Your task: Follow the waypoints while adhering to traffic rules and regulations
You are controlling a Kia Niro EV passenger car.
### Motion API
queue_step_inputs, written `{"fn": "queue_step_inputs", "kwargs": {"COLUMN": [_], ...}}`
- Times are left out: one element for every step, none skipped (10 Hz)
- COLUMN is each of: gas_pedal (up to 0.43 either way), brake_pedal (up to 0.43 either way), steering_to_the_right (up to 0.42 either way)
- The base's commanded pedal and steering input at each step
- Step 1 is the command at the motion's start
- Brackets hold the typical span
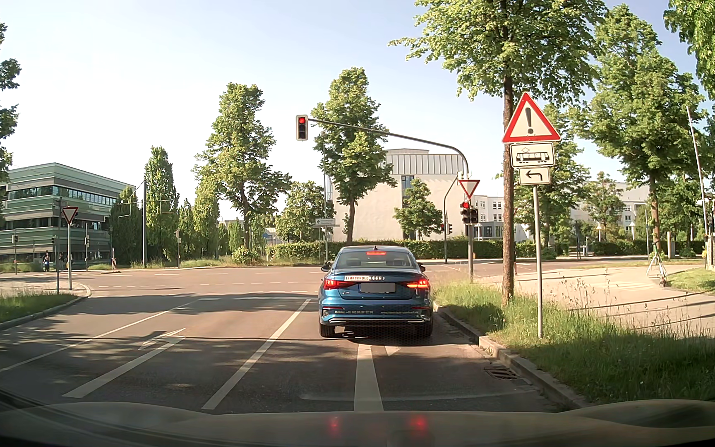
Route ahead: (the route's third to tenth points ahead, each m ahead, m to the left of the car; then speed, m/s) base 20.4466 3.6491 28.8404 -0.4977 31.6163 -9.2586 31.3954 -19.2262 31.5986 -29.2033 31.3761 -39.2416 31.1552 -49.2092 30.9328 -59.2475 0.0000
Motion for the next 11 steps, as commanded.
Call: {"fn": "queue_step_inputs", "kwargs": {"gas_pedal": [0.0, 0.0, 0.0, 0.0, 0.0, 0.0, 0.0, 0.0, 0.0, 0.0, 0.0], "brake_pedal": [0.146, 0.146, 0.146, 0.146, 0.146, 0.146, 0.146, 0.146, 0.146, 0.146, 0.146], "steering_to_the_right": [0.016, 0.016, 0.016, 0.016, 0.016, 0.016, 0.016, 0.016, 0.016, 0.016, 0.016]}}
